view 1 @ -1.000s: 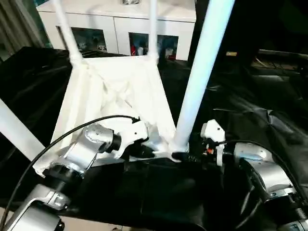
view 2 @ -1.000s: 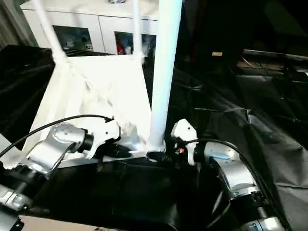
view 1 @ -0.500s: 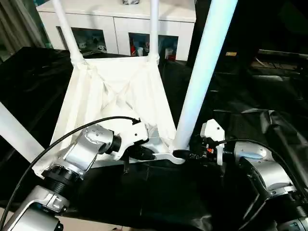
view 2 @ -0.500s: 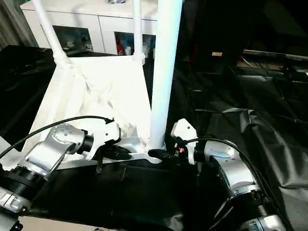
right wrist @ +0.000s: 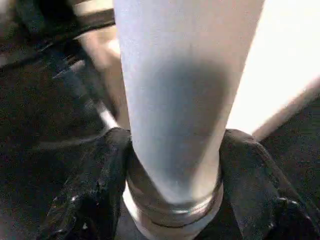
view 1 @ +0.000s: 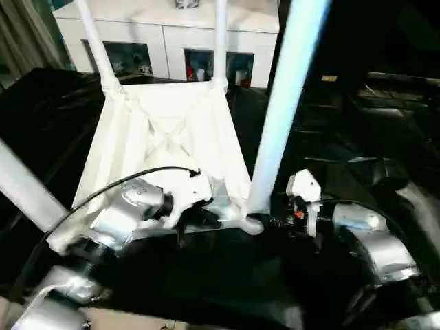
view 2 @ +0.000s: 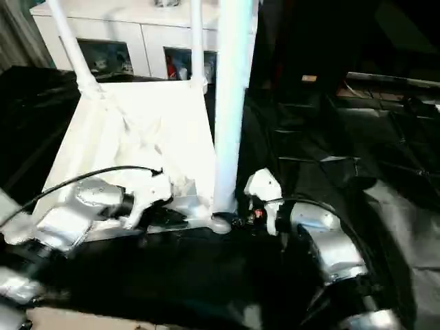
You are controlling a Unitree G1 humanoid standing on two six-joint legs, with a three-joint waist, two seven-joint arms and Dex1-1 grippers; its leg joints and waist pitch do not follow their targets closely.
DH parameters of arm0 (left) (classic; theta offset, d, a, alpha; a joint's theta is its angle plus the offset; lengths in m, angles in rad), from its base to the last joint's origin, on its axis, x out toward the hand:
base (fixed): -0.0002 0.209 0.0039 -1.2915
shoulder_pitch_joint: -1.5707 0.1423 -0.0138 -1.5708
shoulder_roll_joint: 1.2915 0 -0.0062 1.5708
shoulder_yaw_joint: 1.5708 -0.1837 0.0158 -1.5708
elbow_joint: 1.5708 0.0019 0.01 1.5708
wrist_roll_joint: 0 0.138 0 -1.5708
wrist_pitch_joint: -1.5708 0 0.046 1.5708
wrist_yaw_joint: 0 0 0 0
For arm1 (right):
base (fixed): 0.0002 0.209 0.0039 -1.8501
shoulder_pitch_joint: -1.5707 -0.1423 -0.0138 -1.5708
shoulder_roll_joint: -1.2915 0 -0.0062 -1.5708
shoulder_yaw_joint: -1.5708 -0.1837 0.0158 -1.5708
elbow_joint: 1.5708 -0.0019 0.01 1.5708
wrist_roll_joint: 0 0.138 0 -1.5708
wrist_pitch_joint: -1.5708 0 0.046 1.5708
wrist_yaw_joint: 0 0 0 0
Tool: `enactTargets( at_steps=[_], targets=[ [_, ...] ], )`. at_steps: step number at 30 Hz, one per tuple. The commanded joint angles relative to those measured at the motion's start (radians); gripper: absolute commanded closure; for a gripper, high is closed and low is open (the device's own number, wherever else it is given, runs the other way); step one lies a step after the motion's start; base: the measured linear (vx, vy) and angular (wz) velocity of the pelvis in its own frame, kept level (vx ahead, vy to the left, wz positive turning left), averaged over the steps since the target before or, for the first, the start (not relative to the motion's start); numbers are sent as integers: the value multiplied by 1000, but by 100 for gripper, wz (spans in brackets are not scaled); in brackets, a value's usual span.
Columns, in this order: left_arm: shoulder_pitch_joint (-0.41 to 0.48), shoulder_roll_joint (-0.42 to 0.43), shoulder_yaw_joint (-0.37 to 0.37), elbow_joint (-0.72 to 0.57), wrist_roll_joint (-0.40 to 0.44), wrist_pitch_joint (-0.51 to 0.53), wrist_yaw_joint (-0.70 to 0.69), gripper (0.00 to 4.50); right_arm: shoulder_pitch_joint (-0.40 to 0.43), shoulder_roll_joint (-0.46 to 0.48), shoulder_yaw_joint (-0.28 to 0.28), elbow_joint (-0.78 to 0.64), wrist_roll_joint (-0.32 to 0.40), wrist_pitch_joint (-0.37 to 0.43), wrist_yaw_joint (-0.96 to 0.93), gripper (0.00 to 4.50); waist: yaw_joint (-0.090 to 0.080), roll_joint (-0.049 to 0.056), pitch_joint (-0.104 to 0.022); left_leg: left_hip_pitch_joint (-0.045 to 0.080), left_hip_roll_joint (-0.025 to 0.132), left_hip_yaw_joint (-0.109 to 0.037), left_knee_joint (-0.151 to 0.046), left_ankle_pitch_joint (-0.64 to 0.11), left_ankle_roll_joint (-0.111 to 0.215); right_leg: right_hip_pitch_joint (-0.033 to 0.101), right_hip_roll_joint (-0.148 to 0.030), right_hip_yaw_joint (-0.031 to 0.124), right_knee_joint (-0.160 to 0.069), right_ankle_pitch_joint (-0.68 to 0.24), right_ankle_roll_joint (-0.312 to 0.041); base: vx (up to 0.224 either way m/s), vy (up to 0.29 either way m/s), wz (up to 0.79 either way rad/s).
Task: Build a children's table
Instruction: Rotate leg to tighten
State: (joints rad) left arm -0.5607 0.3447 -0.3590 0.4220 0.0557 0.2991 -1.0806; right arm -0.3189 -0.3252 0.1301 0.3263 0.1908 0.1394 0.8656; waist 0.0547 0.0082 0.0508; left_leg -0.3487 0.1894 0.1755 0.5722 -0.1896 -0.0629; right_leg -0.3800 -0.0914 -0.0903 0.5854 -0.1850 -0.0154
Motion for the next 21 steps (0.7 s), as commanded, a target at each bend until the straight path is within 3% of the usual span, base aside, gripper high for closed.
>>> enactTargets(
  at_steps=[1, 5, 12, 18, 19, 21],
  targets=[
    [6, -26, -21, 68, 39, 26, 89, 450, -2, 27, 13, 42, -25, 15, -74, 210, -4, -4, -42, 6, 37, -12, -69, -285, 16, 36, -62, 49, -84, -398, -181, -59, 2, -3],
    [-55, -119, 32, 181, 47, 59, 281, 450, -16, 128, -35, 92, -61, 48, -321, 211, -12, -5, -42, 10, 37, -15, -72, -314, -3, 25, -59, 49, -94, -450, -141, -15, 1, -1],
    [-161, -228, 90, 365, 69, 27, 536, 450, -110, 268, -132, 242, -111, 79, -718, 212, -22, -1, -47, 6, 31, -17, -72, -313, -4, 23, -58, 48, -96, -406, -136, 0, 0, 0],
    [-172, -234, 64, 381, 85, -3, 503, 450, -129, 286, -99, 243, -105, 37, -634, 212, -21, -1, -51, -4, 35, -15, -71, -263, 20, 34, -59, 51, -81, -276, -164, 0, 0, 0],
    [-166, -228, 58, 368, 84, -5, 480, 450, -120, 282, -98, 219, -92, 21, -596, 180, -19, -1, -52, -5, 35, -13, -70, -242, 28, 36, -60, 52, -78, -237, -179, 0, 0, 0],
    [-145, -211, 40, 330, 74, 3, 409, 450, -101, 256, -88, 159, -73, -6, -512, 172, -16, -2, -54, -5, 38, -11, -67, -217, 46, 38, -61, 53, -72, -188, -195, 25, -1, 1]
  ],
)
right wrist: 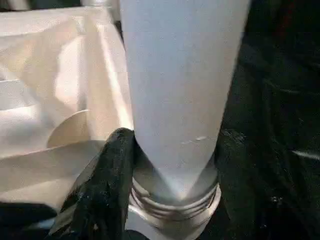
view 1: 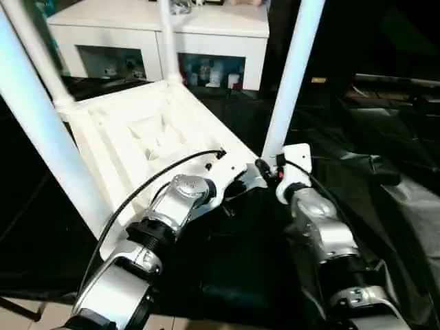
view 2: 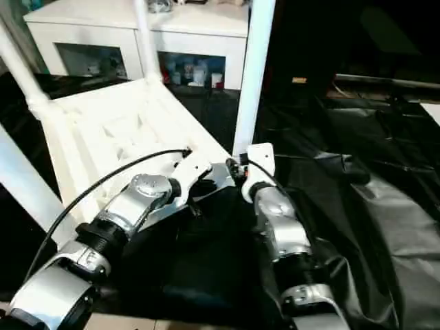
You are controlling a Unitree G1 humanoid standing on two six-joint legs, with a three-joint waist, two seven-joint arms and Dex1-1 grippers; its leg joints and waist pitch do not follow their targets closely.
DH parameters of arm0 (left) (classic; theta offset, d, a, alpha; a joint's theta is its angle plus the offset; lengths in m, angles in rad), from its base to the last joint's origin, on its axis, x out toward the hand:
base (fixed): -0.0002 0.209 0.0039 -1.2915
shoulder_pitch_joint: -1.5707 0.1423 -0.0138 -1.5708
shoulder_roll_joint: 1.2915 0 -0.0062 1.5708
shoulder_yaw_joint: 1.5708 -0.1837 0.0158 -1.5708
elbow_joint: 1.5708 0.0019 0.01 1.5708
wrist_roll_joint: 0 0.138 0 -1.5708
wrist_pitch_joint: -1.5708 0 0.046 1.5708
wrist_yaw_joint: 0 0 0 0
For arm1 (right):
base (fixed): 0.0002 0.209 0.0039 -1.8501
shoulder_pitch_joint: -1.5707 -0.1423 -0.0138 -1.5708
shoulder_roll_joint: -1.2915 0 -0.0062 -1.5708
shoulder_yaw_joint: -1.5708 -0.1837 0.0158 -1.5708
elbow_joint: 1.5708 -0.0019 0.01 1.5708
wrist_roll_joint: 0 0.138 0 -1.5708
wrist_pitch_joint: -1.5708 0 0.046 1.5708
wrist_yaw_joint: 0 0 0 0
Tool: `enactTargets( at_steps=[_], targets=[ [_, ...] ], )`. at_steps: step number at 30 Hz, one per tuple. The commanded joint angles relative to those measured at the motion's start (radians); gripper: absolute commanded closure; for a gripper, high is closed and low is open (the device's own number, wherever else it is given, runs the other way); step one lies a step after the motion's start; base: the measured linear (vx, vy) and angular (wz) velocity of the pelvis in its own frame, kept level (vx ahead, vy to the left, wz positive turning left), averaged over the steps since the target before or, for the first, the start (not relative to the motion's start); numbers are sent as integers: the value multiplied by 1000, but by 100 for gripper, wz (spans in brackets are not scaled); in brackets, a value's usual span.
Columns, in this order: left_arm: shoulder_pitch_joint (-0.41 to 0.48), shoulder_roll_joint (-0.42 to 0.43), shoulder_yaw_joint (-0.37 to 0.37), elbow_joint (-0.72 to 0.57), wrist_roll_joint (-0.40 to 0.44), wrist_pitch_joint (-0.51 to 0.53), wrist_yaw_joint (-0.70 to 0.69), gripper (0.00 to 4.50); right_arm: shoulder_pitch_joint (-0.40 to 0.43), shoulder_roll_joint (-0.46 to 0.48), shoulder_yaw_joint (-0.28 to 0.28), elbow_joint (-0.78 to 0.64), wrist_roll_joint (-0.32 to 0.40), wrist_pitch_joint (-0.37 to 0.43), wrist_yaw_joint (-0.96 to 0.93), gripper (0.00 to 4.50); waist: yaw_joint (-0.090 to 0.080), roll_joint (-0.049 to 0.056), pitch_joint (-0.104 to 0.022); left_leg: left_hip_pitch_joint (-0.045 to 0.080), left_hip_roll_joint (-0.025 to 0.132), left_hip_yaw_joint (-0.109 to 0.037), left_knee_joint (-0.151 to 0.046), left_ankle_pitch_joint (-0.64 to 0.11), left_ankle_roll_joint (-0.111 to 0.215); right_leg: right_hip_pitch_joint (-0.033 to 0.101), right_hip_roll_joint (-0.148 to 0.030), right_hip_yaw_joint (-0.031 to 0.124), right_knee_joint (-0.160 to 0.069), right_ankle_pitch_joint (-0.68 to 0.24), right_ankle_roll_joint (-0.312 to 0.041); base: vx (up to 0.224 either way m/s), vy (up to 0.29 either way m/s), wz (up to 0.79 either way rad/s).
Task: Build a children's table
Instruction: Rotate leg to tighten
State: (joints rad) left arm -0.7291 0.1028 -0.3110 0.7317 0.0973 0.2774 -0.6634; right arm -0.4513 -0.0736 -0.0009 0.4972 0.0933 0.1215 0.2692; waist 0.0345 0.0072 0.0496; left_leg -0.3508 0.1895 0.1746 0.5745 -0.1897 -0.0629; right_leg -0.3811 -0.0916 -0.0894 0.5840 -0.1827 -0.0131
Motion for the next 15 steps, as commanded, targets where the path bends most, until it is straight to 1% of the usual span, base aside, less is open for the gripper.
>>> enactTargets(
  at_steps=[1, 2, 3, 4, 5, 6, 7, 8, 9, 11, 12, 13, 15],
  targets=[
    [30, 37, -14, 10, 29, 25, -28, 450, 35, -6, 46, -25, 27, 11, 104, 172, 3, -2, -55, -8, 37, -11, -67, -184, 59, 46, -59, 52, -62, -140, -211, 0, 0, 0],
    [30, 37, -14, 10, 29, 25, -28, 450, 35, -6, 46, -25, 27, 11, 104, 149, 2, -1, -56, -10, 37, -12, -67, -168, 65, 47, -59, 51, -59, -116, -217, 0, 0, 0],
    [34, 46, -25, 6, 23, 26, -55, 450, 36, -24, 51, -39, 38, 10, 135, 149, -1, -1, -54, -11, 37, -11, -67, -159, 75, 46, -58, 49, -60, -108, -227, 0, 0, 0],
    [43, 59, -38, -10, 22, 31, -87, 450, 40, -45, 57, -60, 53, 20, 180, 136, -2, -1, -52, -9, 36, -9, -66, -169, 79, 46, -59, 49, -64, -132, -233, 0, 0, 0],
    [53, 77, -53, -23, 19, 29, -124, 450, 47, -79, 69, -91, 73, 34, 248, 129, -2, -3, -50, -9, 36, -9, -66, -175, 81, 48, -58, 49, -66, -147, -231, 0, 0, 0],
    [58, 86, -60, -31, 18, 27, -145, 450, 51, -99, 76, -108, 82, 42, 287, 129, 0, -2, -48, -8, 38, -8, -68, -192, 86, 47, -58, 50, -70, -178, -223, 0, 0, 0],
    [62, 93, -66, -37, 17, 25, -161, 450, 55, -116, 82, -122, 89, 46, 318, 129, 1, 0, -47, -5, 40, -8, -69, -207, 82, 42, -60, 51, -73, -210, -221, 0, 0, 0],
    [69, 110, -77, -51, 18, 30, -190, 450, 63, -154, 95, -145, 96, 47, 384, 129, 1, 1, -45, -6, 40, -8, -70, -211, 77, 41, -60, 51, -73, -222, -220, 0, 0, 0],
    [82, 135, -90, -81, 18, 44, -237, 450, 76, -211, 110, -177, 100, 47, 477, 129, 5, 0, -44, -4, 43, -10, -72, -224, 70, 44, -59, 51, -75, -246, -212, 0, 0, 0],
    [94, 157, -103, -113, 17, 63, -282, 450, 85, -254, 117, -197, 101, 46, 545, 129, 4, 0, -43, -5, 45, -9, -72, -229, 70, 42, -59, 52, -74, -244, -216, 0, 0, 0],
    [95, 161, -105, -118, 17, 65, -288, 450, 86, -260, 118, -200, 101, 46, 553, 129, 5, 2, -42, -4, 45, -9, -73, -233, 67, 40, -60, 52, -75, -253, -216, 0, 0, 0],
    [108, 189, -123, -155, 17, 81, -339, 450, 93, -301, 126, -220, 105, 45, 615, 129, 4, 1, -43, -5, 45, -10, -73, -233, 65, 42, -61, 52, -73, -250, -220, 0, 0, 0],
    [118, 209, -136, -182, 11, 88, -378, 450, 95, -322, 134, -228, 106, 48, 646, 129, 3, 2, -43, -5, 45, -10, -73, -229, 66, 40, -60, 52, -72, -242, -226, 0, 0, 0]
  ],
)
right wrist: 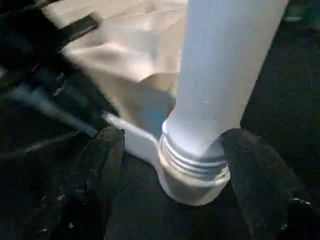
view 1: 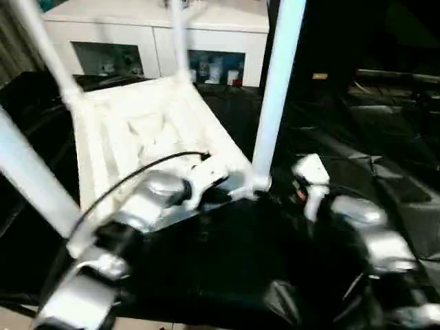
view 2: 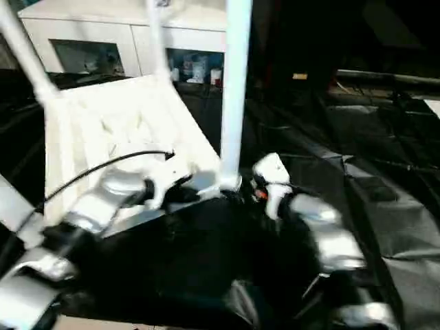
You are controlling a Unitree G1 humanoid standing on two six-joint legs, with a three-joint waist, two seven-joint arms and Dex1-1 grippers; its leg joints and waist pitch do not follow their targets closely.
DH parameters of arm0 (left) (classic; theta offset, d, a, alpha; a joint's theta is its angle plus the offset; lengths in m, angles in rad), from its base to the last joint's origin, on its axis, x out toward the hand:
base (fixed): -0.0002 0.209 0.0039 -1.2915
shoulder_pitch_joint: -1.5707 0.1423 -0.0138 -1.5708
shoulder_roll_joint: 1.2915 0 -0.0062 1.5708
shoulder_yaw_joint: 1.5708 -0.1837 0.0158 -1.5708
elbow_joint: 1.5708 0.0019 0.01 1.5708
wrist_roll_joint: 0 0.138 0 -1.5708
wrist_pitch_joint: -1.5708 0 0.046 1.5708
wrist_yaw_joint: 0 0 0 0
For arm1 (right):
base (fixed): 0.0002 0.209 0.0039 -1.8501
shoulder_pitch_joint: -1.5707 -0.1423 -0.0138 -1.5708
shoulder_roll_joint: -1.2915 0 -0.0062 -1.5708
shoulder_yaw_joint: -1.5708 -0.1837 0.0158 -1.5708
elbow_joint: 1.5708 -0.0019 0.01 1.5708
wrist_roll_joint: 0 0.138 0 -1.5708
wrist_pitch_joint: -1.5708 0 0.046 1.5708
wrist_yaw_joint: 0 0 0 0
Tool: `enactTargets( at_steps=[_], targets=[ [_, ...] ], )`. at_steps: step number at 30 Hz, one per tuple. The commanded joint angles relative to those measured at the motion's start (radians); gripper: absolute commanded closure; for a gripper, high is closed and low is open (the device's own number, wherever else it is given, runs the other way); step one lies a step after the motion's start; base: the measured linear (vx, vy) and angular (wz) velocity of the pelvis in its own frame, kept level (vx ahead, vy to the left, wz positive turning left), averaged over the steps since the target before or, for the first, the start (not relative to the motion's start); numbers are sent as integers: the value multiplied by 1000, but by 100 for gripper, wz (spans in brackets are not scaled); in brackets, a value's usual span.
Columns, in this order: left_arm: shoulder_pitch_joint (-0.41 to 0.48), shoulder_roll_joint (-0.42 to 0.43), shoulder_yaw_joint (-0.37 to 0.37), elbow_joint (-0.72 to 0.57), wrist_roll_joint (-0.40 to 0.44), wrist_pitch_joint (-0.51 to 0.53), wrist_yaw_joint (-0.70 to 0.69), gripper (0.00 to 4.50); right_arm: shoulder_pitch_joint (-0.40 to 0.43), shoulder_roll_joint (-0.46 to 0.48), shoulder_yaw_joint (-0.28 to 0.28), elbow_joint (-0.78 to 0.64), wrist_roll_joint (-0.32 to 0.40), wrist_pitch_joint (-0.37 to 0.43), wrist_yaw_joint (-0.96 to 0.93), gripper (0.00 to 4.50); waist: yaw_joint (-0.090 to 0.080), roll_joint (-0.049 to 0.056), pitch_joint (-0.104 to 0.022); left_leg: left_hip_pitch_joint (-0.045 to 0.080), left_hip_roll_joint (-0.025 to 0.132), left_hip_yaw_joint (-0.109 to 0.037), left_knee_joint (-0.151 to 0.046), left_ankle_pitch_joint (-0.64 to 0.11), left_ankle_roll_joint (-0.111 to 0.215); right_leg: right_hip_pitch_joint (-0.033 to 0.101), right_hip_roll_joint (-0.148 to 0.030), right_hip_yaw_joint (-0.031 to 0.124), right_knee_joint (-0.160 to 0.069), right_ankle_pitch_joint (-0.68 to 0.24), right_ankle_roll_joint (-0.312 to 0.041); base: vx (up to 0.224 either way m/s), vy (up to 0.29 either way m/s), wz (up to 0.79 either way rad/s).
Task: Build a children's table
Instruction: Rotate leg to tighten
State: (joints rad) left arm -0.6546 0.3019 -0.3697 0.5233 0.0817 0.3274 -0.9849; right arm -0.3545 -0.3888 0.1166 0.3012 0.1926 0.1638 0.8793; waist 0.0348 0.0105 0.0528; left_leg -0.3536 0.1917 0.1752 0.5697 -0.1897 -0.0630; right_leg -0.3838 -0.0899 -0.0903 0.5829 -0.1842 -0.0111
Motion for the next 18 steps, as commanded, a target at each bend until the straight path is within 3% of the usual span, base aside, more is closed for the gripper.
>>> enactTargets(
  at_steps=[1, 10, 18],
  targets=[
    [51, 23, -85, 7, 23, 48, -80, 450, 0, -22, 25, -37, 8, 9, 57, 129, 3, -1, -46, -2, 44, -11, -68, -227, 65, 43, -61, 53, -70, -234, -231, 0, 0, 0],
    [85, 76, -107, -91, 9, 86, -162, 450, -2, -43, 78, -38, -15, 0, 103, 129, 2, -2, -44, 0, 42, -10, -70, -232, 54, 40, -60, 54, -71, -250, -233, 0, 0, 0],
    [107, 99, -115, -164, 1, 129, -199, 450, -21, -27, 84, -2, -24, -10, 112, 129, 1, -1, -50, 1, 42, -8, -66, -178, 68, 43, -59, 54, -61, -159, -257, 0, 0, 0]
  ],
)
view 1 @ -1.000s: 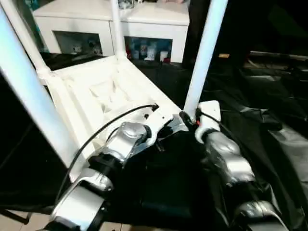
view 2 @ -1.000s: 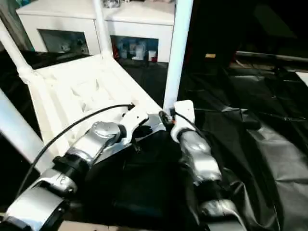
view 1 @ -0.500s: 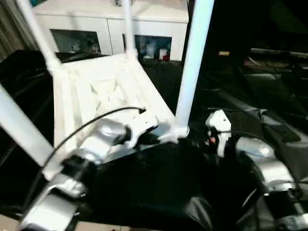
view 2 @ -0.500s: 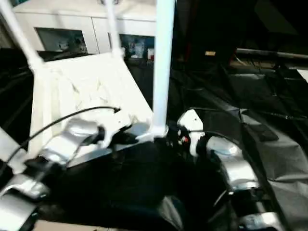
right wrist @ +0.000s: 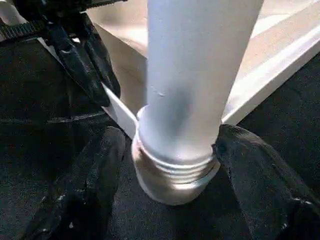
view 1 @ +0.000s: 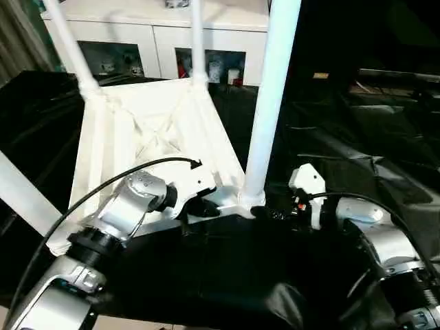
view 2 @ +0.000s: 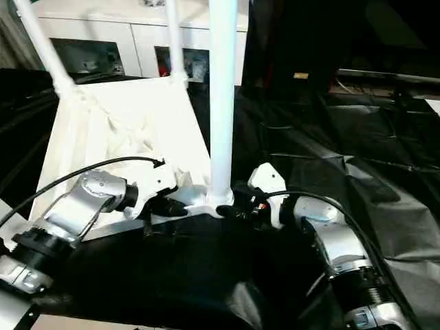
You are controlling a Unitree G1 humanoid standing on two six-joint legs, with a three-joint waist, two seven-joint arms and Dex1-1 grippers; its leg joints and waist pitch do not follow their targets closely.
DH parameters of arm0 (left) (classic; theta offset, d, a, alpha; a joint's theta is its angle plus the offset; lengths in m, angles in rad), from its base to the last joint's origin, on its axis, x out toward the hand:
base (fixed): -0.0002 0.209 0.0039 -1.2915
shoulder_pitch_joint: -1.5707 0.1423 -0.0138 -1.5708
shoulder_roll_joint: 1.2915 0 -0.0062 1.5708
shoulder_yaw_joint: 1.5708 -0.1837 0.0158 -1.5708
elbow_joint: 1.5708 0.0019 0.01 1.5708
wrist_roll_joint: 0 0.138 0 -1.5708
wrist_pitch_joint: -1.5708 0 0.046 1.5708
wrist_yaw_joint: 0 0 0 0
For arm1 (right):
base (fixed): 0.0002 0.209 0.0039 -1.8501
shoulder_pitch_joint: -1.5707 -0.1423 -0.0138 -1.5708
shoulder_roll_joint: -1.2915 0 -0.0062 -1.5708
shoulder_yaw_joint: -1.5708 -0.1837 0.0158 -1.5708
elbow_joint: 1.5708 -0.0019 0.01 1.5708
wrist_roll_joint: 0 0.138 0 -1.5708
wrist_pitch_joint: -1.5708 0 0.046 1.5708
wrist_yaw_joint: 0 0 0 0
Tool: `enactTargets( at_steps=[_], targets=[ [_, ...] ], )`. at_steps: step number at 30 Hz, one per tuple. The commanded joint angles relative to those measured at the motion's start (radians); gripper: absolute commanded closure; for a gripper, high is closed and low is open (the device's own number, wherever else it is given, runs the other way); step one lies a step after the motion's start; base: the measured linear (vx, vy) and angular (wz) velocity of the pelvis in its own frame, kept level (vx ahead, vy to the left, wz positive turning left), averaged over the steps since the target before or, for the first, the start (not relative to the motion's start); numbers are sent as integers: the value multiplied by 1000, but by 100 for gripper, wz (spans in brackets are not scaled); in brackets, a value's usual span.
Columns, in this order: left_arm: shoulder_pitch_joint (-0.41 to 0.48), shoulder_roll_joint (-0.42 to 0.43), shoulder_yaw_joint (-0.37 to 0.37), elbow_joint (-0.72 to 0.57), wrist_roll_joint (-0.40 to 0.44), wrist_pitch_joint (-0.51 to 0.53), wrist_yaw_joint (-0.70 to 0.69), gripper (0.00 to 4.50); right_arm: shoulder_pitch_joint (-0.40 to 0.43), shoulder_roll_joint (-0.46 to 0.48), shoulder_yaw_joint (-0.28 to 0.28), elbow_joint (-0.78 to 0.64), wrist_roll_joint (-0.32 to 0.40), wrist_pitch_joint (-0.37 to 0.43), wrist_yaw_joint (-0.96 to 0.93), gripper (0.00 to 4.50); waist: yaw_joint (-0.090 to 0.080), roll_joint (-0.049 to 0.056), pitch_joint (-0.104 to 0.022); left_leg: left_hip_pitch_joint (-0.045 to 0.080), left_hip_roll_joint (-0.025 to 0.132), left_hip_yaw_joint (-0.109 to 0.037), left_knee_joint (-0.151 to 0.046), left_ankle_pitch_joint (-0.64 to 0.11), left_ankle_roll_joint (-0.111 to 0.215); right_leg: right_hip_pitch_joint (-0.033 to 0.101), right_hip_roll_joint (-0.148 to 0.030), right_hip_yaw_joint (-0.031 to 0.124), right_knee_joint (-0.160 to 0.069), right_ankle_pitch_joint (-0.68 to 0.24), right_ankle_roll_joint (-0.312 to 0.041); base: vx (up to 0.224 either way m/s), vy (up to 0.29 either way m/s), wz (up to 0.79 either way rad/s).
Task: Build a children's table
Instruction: Rotate leg to tighten
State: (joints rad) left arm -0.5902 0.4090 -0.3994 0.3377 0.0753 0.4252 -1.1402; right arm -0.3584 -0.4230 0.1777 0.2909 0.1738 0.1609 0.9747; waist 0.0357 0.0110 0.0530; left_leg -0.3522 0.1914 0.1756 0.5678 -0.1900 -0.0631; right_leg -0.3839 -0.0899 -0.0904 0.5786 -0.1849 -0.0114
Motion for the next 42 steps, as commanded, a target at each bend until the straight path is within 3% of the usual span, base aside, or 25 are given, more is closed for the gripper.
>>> enactTargets(
  at_steps=[1, 6, 15, 29, 31, 32, 34, 36, 38, 39, 42],
  targets=[
    [44, -5, -86, 13, 6, 38, -47, 450, -23, 11, 23, 19, -4, -12, 14, 129, 0, -1, -50, -1, 43, -8, -64, -172, 70, 44, -58, 54, -55, -147, -261, 0, 0, 0],
    [46, -4, -86, 6, 8, 42, -46, 450, -27, 21, 32, 30, -3, -15, 19, 129, 2, -4, -51, -1, 42, -8, -63, -169, 71, 46, -59, 53, -54, -151, -261, 0, 0, 0],
    [58, 3, -84, -17, 13, 56, -44, 450, -28, 37, 36, 48, -8, -21, 29, 192, 2, -5, -55, -1, 41, -8, -60, -153, 75, 48, -59, 53, -52, -145, -262, 0, 0, 0],
    [63, -15, -63, -1, 18, 37, 4, 450, -18, 61, 37, 73, -28, -33, -7, 196, 2, -4, -61, -1, 40, -7, -55, -133, 80, 50, -59, 52, -47, -108, -274, 0, 0, 0],
    [53, -56, -28, 40, 17, 15, 79, 450, -21, 89, 26, 110, -58, -40, -92, 196, 1, -4, -56, -1, 39, -7, -58, -159, 73, 47, -58, 52, -54, -157, -264, 0, 0, 0],
    [53, -56, -28, 40, 17, 15, 79, 450, -21, 89, 26, 110, -58, -40, -92, 196, 1, -5, -52, 2, 38, -6, -60, -200, 57, 45, -60, 51, -63, -234, -247, 0, 0, 0],
    [20, -158, 42, 154, 8, -8, 241, 450, -16, 180, -16, 182, -85, -45, -297, 196, -3, -8, -45, 4, 34, -8, -63, -264, 29, 37, -60, 50, -79, -369, -203, 0, 0, 0],
    [8, -189, 58, 188, 5, -12, 281, 450, -14, 212, -32, 199, -89, -43, -361, 196, -5, -8, -47, 10, 34, -15, -65, -314, 4, 34, -62, 46, -87, -466, -162, -26, 2, -2],
    [-20, -235, 74, 246, 11, -15, 355, 450, -25, 270, -66, 232, -99, -26, -501, 196, -8, -7, -45, 4, 32, -19, -70, -326, 5, 34, -61, 44, -92, -496, -129, 0, 0, 0],
    [-33, -255, 79, 272, 13, -13, 383, 450, -33, 296, -81, 248, -103, -15, -564, 196, -8, -5, -47, 14, 33, -19, -69, -346, 0, 25, -62, 45, -97, -508, -122, 0, 0, 0],
    [-55, -281, 86, 312, 26, -22, 443, 450, -51, 327, -97, 274, -118, -1, -652, 196, -8, -4, -51, 5, 34, -21, -72, -330, 2, 31, -61, 45, -93, -448, -125, 0, 0, 0]
  ],
)
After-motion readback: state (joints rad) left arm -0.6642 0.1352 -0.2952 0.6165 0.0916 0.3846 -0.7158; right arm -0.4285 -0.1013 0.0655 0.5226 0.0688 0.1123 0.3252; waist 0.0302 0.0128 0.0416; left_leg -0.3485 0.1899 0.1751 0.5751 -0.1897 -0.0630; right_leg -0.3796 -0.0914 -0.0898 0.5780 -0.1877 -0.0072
